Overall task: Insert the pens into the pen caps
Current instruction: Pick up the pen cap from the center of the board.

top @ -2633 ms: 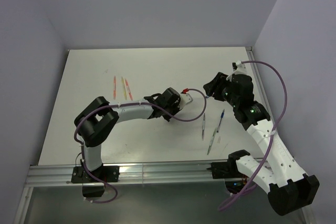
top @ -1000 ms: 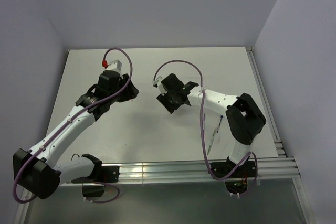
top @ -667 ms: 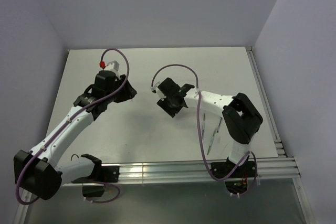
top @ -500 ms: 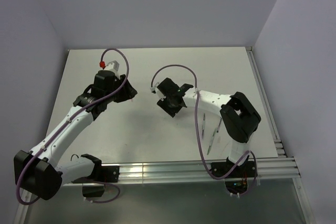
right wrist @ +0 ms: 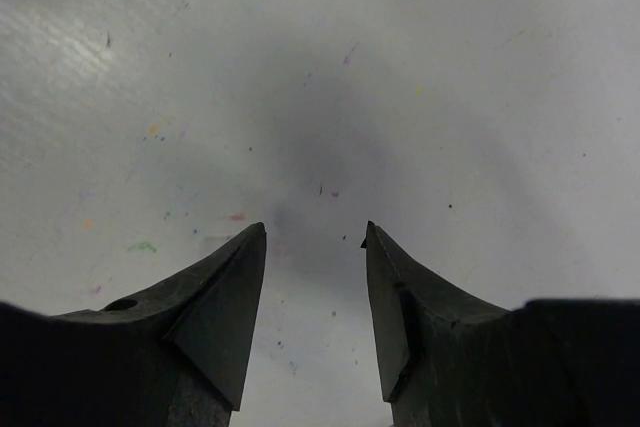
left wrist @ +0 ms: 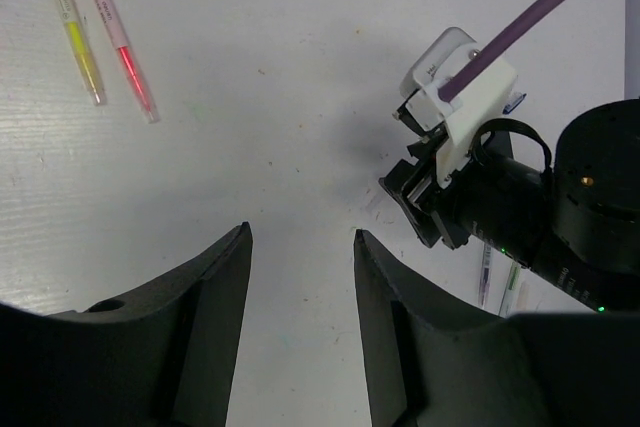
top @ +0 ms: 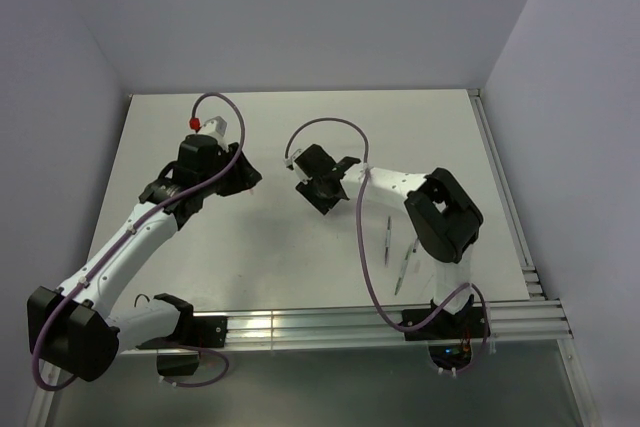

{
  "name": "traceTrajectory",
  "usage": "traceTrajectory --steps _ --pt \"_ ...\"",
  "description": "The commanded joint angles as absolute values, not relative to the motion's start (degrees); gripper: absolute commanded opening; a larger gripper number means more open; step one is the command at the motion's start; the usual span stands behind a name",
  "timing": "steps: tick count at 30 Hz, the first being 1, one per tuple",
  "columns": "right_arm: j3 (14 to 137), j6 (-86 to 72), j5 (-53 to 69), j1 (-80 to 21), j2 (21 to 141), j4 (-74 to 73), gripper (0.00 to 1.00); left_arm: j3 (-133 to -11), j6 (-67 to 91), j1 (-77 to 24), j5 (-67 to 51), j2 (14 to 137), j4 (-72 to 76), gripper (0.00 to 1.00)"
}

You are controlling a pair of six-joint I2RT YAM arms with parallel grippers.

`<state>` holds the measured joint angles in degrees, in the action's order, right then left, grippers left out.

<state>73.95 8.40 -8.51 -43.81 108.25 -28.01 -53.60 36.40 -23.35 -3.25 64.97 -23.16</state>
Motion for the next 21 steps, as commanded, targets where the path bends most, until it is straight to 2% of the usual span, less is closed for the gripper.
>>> traceTrajectory --steps 1,21 --pt "76.7 7.3 -10.8 -43.2 110.0 -25.2 0.52 -53.6 35.4 -22.9 -4.5 64.3 -20.9 0.50" --pt "70.7 5.0 -10.0 -42.2 107.8 -23.1 0.50 -53.5 35.4 -22.2 -5.2 65.0 -21.0 0.50"
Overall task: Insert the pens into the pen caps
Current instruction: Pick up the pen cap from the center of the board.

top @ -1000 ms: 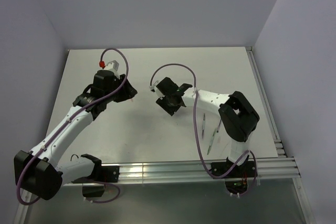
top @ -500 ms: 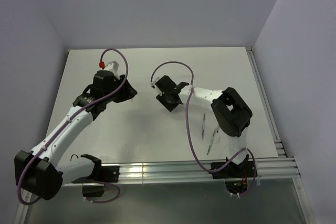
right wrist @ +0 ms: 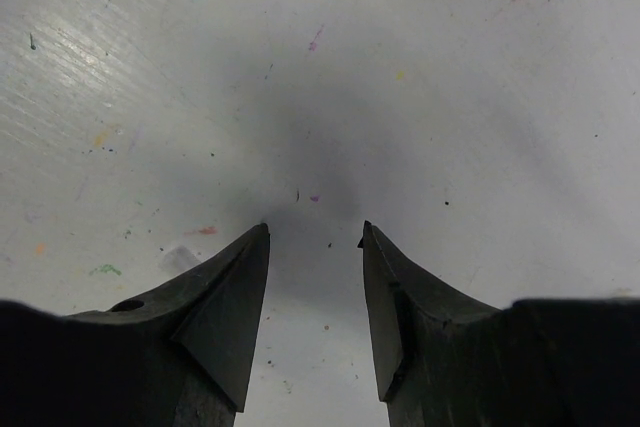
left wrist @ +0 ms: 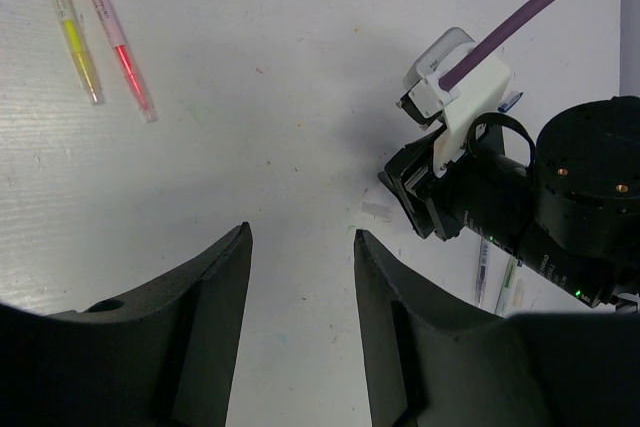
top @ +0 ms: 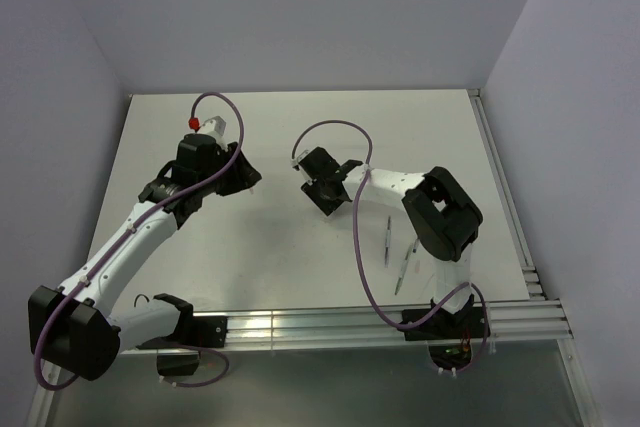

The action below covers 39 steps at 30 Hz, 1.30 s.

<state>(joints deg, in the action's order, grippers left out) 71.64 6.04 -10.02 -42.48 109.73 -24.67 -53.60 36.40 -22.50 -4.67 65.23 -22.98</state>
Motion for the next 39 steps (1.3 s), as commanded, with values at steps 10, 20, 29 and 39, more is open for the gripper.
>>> traceTrajectory --steps 10,20,29,39 --pt "69.6 1.1 -14.5 -42.1 105.6 -23.5 0.49 -53.5 35.4 -22.2 -5.7 65.2 -20.7 0.51" --pt "68.4 3.1 -1.2 -41.5 95.9 -20.6 0.49 -53.3 35.4 -22.1 -5.8 65.0 -20.7 0.50" --pt "64.5 4.7 3.5 -41.4 97.3 -19.3 0.48 -53.1 35.4 -22.1 -6.6 65.0 -20.3 0.51" --pt "64.1 4.4 6.1 -41.4 99.1 -19.1 0.49 -53.0 35.3 -22.1 -6.8 65.0 -20.4 0.51"
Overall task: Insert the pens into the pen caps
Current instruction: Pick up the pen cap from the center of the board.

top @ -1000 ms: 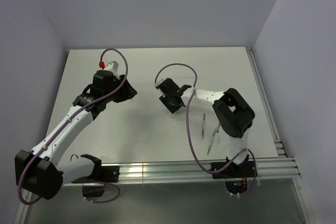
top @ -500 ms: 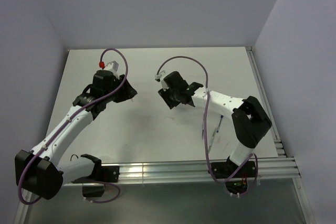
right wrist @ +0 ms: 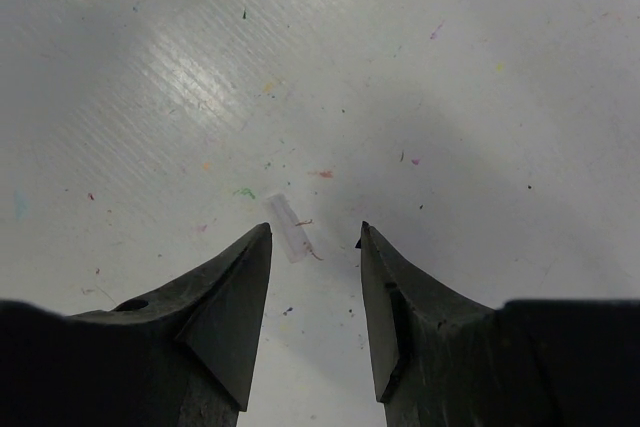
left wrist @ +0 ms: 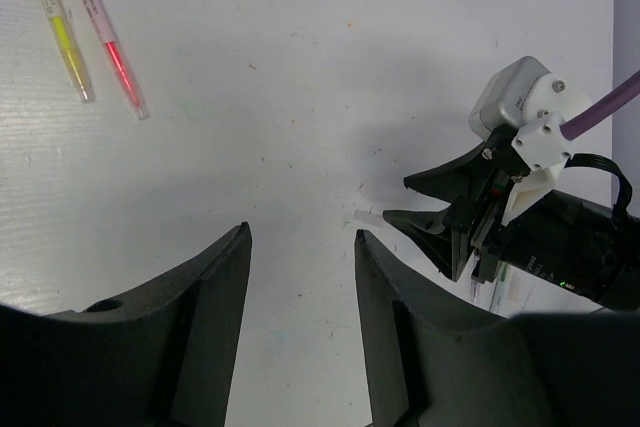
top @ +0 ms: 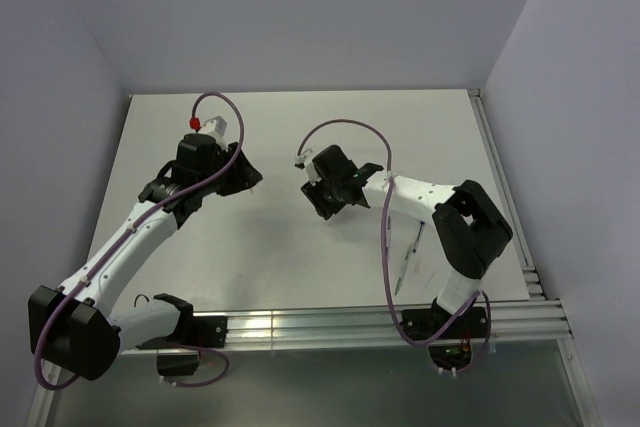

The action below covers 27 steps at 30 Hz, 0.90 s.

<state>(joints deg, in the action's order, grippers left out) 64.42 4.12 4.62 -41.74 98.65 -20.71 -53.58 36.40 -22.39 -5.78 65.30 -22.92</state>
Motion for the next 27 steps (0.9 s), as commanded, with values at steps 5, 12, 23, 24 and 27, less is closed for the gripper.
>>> traceTrajectory --steps 5,12,23,24,27 --pt "63.6 4.3 6.9 -41.5 99.4 -19.7 0.49 -52.9 35.4 -22.1 -6.9 65.3 -20.3 0.51" --pt "63.7 4.1 6.7 -42.2 100.5 -20.8 0.49 -52.9 35.4 -22.1 -7.3 65.5 -20.3 0.51" --pt "64.9 4.2 5.0 -43.7 103.5 -21.8 0.48 -52.8 35.4 -22.1 -7.6 65.8 -20.2 0.51" --pt "64.9 4.2 4.8 -43.9 103.5 -21.8 0.48 -52.9 35.5 -22.1 -7.6 65.9 -20.3 0.51" --pt "64.9 4.0 4.1 -44.5 104.1 -21.8 0.48 -52.8 35.5 -22.1 -7.7 66.0 -20.2 0.51"
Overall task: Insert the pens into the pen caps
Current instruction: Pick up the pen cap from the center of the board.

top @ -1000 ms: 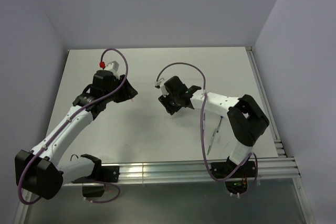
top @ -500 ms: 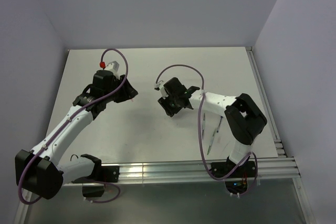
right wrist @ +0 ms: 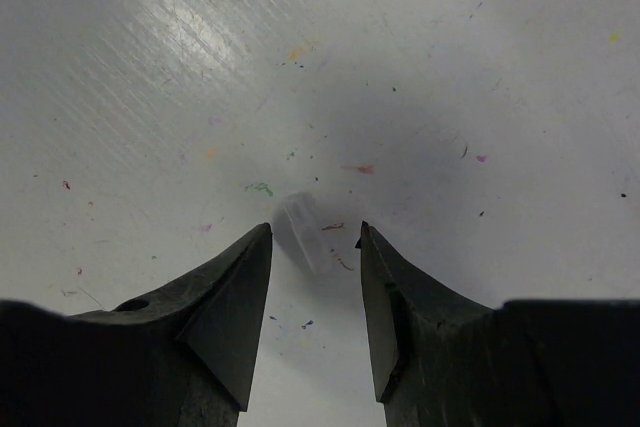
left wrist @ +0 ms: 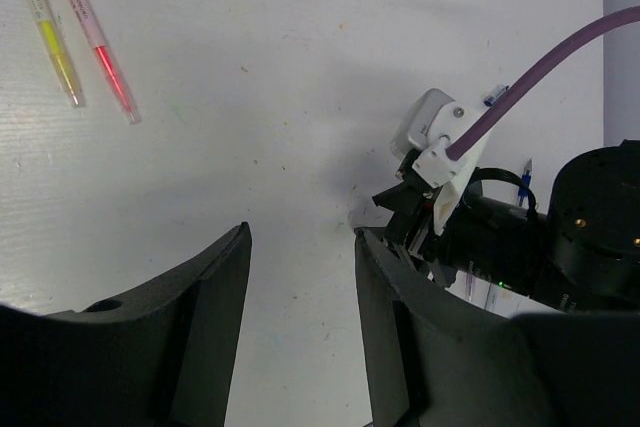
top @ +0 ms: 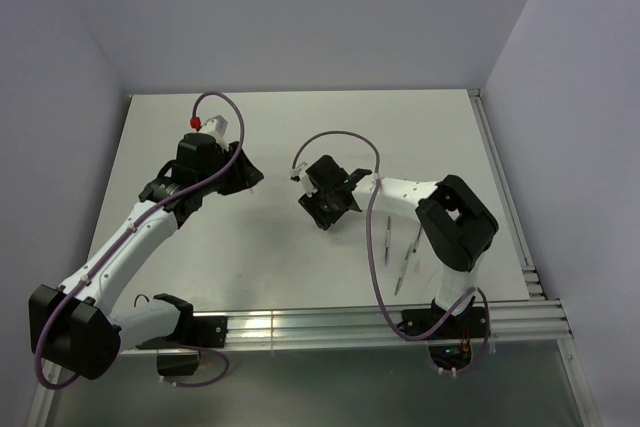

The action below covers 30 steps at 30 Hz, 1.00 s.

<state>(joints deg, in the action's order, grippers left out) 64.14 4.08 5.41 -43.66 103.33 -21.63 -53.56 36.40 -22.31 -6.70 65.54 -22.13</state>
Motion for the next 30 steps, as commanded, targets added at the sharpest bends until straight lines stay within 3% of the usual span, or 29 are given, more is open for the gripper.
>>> traceTrajectory --steps 1,15,27,29,30 --pt "65.0 4.0 3.9 -44.6 104.2 -21.9 0.48 -52.8 35.5 -22.1 -7.7 66.0 -20.2 0.51" --pt "66.4 3.7 1.0 -45.9 106.6 -23.9 0.42 -52.9 35.6 -22.1 -7.6 66.1 -20.3 0.51" --pt "66.5 1.1 1.8 -47.2 109.2 -25.8 0.12 -52.8 35.7 -22.1 -7.4 66.2 -20.4 0.51" --pt "66.7 0.6 3.1 -47.3 108.9 -25.8 0.00 -52.9 35.6 -22.1 -7.4 66.4 -20.4 0.51" --pt "66.5 0.1 3.5 -47.2 108.0 -25.6 0.00 -52.8 35.7 -22.1 -7.4 66.3 -20.3 0.51"
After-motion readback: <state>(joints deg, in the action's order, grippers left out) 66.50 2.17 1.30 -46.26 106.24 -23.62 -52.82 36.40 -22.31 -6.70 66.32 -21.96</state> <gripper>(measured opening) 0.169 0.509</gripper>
